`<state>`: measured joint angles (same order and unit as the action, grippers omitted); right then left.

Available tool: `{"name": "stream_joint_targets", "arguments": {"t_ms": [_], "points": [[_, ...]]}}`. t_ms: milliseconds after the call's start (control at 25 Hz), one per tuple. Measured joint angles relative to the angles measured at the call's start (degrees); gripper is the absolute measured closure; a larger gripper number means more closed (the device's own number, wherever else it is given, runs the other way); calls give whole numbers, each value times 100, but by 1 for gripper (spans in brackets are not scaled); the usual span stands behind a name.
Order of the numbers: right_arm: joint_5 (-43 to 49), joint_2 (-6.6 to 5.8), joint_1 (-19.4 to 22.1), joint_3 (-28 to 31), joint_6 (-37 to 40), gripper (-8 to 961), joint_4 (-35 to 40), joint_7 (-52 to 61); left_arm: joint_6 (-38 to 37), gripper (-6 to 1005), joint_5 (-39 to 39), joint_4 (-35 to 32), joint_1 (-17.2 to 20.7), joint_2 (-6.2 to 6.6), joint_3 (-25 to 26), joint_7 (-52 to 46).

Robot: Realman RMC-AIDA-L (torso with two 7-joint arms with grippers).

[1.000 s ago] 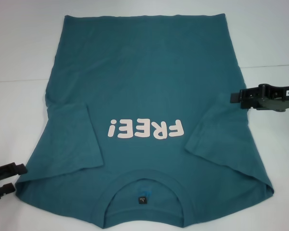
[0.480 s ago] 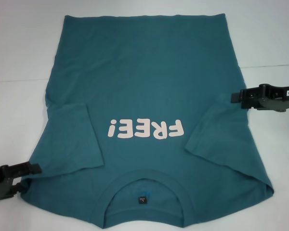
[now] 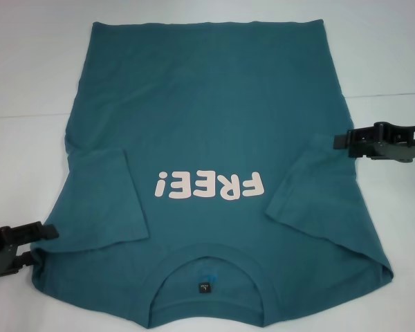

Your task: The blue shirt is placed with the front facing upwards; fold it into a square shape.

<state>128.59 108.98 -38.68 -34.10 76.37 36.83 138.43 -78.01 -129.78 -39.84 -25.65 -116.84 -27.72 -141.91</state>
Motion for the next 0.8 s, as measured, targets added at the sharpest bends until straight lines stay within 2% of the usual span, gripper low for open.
{"name": "stream_joint_targets", "arguments": {"t_ms": [480,800], "points": [[-3,0,19,9,-2,444,6,0,5,233,-86,-67,122,12,12,-115],[-21,0,18,16,1,444,18,0,-151,234,-92,-193,287,-39,25,-269]]}}
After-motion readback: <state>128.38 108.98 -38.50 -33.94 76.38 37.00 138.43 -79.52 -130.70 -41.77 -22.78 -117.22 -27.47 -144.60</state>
